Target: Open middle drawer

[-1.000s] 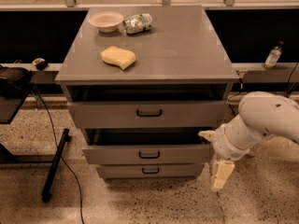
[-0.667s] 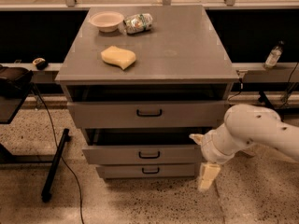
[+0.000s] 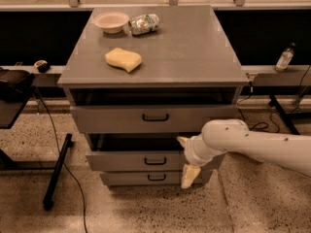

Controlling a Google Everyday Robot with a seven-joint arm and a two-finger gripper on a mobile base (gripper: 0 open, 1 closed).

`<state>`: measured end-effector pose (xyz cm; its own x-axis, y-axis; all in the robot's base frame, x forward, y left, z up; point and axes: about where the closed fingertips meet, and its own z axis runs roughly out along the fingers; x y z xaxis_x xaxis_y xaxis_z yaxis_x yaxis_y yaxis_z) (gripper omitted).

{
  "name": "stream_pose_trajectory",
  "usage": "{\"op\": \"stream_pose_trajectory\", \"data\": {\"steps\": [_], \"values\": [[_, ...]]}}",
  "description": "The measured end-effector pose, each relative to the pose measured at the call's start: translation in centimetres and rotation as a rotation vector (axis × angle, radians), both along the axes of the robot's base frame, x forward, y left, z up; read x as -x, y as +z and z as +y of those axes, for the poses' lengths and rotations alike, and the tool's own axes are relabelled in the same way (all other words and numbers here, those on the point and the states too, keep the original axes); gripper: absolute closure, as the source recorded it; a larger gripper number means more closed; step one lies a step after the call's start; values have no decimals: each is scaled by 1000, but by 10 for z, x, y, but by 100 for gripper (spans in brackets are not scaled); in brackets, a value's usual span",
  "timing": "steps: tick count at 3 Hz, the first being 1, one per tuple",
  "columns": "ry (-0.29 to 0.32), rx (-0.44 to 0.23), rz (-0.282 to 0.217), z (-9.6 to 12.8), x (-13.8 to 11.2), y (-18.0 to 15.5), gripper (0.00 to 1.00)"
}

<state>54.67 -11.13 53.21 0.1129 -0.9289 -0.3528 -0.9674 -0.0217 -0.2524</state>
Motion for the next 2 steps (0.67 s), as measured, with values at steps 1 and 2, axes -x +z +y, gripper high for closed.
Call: {"op": "stream_pose_trajectory", "data": {"steps": [1, 2], "values": [[-17, 8, 22, 1, -42, -36, 0], [-35, 21, 96, -7, -59, -74, 0]]}}
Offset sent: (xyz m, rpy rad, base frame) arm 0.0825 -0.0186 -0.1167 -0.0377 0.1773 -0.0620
